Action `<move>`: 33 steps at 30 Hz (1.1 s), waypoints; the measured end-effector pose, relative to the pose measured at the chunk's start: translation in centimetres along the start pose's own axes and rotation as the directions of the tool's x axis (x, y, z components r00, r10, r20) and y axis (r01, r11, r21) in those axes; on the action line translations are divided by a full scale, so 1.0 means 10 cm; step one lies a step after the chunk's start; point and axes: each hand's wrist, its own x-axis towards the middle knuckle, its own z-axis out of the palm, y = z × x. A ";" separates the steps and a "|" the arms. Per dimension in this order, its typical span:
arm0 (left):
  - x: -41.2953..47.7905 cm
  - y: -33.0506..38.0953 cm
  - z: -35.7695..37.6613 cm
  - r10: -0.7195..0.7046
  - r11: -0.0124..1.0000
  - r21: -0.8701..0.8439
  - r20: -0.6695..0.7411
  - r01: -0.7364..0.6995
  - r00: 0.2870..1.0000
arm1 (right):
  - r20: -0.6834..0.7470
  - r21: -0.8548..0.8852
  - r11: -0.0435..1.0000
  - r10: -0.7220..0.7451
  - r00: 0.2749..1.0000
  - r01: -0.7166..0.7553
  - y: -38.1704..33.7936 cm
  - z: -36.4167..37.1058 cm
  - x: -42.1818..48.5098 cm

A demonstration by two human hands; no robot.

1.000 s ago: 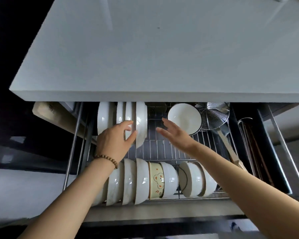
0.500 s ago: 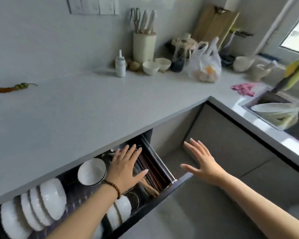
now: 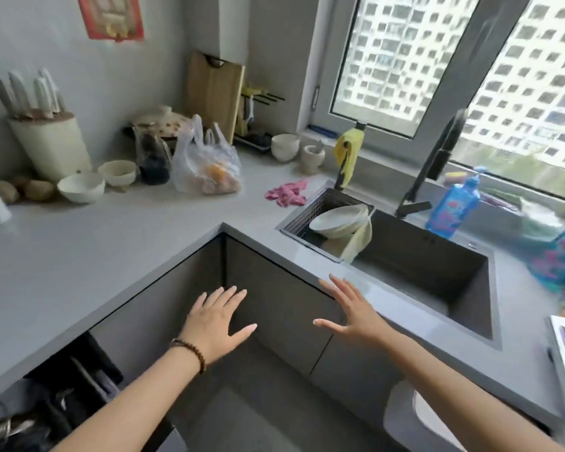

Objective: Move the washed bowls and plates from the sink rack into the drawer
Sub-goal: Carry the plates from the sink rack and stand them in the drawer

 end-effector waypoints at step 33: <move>4.69 0.99 0.59 0.199 0.980 -0.056 0.301 -0.191 0.933 | 0.080 0.053 0.980 0.190 0.979 -0.194 2.48 -0.82 3.09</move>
